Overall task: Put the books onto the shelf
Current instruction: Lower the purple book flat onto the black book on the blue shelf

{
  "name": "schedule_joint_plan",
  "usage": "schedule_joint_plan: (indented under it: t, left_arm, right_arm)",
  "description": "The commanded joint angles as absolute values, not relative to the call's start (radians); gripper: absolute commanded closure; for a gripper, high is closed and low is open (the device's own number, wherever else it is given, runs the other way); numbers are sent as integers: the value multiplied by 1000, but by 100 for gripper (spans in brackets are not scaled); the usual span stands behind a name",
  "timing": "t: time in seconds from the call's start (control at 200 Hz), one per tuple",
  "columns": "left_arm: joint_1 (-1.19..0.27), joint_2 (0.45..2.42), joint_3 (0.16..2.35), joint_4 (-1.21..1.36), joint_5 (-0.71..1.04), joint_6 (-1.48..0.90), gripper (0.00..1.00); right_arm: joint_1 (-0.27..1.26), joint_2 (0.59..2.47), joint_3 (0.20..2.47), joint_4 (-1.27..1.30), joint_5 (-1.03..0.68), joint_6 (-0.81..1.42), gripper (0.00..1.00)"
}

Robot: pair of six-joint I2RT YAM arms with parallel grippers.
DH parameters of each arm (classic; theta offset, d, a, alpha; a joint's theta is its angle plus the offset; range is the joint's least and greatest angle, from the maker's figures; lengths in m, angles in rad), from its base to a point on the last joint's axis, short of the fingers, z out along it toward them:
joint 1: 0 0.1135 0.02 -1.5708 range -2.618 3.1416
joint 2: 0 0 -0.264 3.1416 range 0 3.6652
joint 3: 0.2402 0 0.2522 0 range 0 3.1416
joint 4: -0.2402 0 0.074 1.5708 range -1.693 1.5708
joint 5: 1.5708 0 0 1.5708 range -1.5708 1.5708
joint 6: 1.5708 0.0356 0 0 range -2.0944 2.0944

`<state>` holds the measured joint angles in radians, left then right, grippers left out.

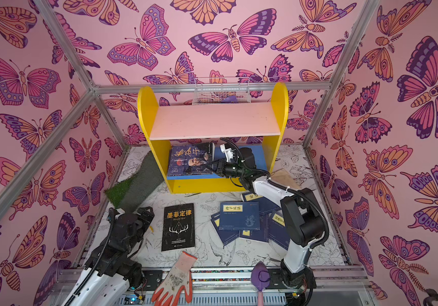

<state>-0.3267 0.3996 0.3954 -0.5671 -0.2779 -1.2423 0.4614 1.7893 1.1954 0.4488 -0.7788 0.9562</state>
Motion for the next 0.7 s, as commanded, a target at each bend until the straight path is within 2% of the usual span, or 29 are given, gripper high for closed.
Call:
schedule_joint_plan:
  t: [0.0, 0.501, 0.571, 0.696]
  left_arm:
    - [-329, 402, 380, -621, -291, -1262, 12]
    - [-329, 429, 382, -620, -273, -1259, 12]
    - [-328, 428, 379, -619, -270, -1265, 12]
    - [-329, 430, 372, -618, -258, -1279, 12]
  right_arm:
    - [462, 1808, 1291, 465, -792, 910, 100]
    - [475, 1972, 1478, 338, -799, 868, 98]
    - [488, 1972, 1501, 264, -779, 813, 92]
    - [513, 1957, 1541, 96, -694, 715, 64]
